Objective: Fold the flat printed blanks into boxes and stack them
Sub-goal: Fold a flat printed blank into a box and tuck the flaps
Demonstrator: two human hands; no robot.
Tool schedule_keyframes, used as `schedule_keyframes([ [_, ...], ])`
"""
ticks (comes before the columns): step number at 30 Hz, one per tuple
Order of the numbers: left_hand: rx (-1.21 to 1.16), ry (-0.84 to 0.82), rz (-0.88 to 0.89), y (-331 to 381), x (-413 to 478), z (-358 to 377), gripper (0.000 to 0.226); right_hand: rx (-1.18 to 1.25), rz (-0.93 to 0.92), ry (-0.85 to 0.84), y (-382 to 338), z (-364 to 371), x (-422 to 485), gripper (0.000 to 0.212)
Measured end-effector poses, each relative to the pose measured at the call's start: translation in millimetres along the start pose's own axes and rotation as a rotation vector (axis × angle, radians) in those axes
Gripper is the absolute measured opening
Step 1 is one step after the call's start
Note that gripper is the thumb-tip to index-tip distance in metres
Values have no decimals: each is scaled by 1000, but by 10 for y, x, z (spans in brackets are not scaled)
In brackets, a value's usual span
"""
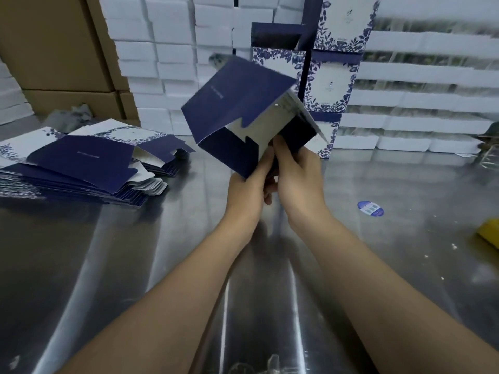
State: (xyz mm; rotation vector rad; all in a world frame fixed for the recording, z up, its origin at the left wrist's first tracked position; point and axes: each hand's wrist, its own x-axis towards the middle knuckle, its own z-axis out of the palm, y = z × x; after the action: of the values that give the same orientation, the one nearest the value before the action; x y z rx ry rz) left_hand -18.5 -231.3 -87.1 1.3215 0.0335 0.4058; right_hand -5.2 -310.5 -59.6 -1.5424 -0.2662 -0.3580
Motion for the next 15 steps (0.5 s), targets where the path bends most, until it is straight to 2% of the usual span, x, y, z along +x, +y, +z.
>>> schedule_keyframes([
  [7,-59,26,-90,-13,44,-12,32,24,16,62,-5,-48,39,22],
  [11,-104,97,-147,-31,107,-98,27,82,135,123,49,-89,102,36],
  [15,-123,110,-131,-26,133,-104,20,122,191,110,108,-100,132,35],
])
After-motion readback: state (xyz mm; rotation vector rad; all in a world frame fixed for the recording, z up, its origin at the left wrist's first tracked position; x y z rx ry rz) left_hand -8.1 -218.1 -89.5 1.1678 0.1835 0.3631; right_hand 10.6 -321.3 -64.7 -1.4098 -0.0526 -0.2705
